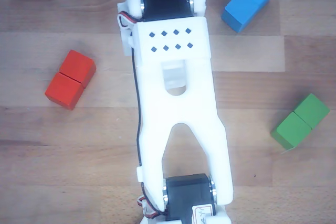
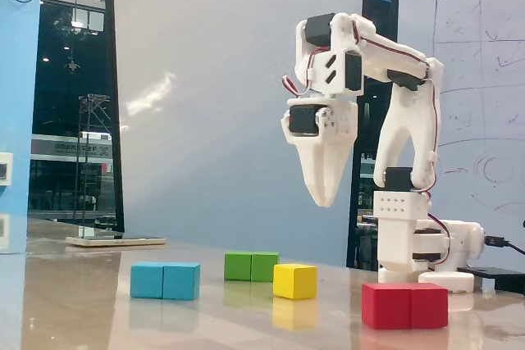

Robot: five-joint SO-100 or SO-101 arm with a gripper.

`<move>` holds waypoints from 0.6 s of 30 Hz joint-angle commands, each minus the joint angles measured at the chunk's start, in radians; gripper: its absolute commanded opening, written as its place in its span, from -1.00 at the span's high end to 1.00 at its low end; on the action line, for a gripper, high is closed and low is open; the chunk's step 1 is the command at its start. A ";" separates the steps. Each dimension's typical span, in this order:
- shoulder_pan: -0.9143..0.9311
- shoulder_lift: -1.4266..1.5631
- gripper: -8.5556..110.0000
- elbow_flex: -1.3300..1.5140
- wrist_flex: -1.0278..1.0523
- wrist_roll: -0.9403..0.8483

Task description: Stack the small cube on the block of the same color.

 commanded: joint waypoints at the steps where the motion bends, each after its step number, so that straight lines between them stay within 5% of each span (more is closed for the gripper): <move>1: 0.067 0.012 0.85 -0.095 0.037 -0.003; 6: 0.218 0.012 0.85 -0.094 0.034 -0.005; 18: 0.109 0.156 0.85 -0.034 -0.051 -0.006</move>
